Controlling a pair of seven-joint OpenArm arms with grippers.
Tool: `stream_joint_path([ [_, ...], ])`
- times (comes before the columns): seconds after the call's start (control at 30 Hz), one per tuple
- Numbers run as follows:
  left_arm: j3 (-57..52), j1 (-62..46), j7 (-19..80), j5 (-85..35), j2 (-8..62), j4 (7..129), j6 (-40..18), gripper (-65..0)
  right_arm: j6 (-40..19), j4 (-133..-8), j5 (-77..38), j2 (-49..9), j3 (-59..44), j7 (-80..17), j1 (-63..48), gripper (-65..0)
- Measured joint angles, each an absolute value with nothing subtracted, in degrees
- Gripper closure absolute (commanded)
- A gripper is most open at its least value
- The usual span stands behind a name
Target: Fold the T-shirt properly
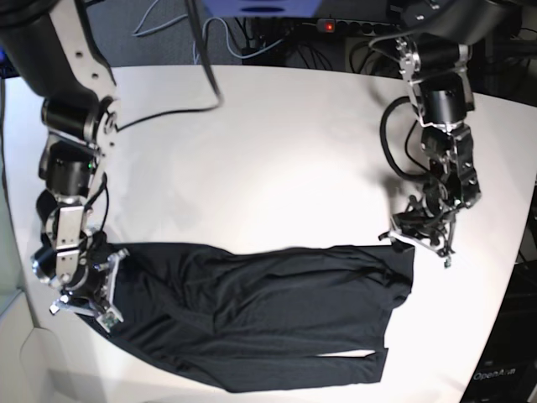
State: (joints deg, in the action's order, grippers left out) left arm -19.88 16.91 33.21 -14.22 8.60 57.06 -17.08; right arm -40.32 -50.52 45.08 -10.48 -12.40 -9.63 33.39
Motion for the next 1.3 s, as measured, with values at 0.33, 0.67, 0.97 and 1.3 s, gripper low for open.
stream_joint_path([
  [0.33, -19.88, 17.32, 35.57, -14.35, 8.36, 63.4, -17.32, -17.4, -40.47, -71.4, 44.91, -9.91, -12.25, -9.67, 18.87, -26.1],
  [0.67, -19.79, 17.08, 35.57, -14.35, 8.25, 63.37, -17.23, -17.4, -40.47, -67.83, 44.66, -9.13, -12.73, -9.87, 18.85, -52.8],
  [0.97, -19.94, 15.27, 35.77, -14.35, 8.38, 63.42, -17.1, -17.4, -40.51, -62.78, 44.49, -7.86, -12.62, -9.13, 19.9, -39.5],
  [1.3, -19.94, 15.53, 35.59, -14.35, 8.51, 63.42, -17.15, -17.4, -40.47, -58.57, 44.49, -7.9, -12.62, -9.04, 22.85, -15.5],
])
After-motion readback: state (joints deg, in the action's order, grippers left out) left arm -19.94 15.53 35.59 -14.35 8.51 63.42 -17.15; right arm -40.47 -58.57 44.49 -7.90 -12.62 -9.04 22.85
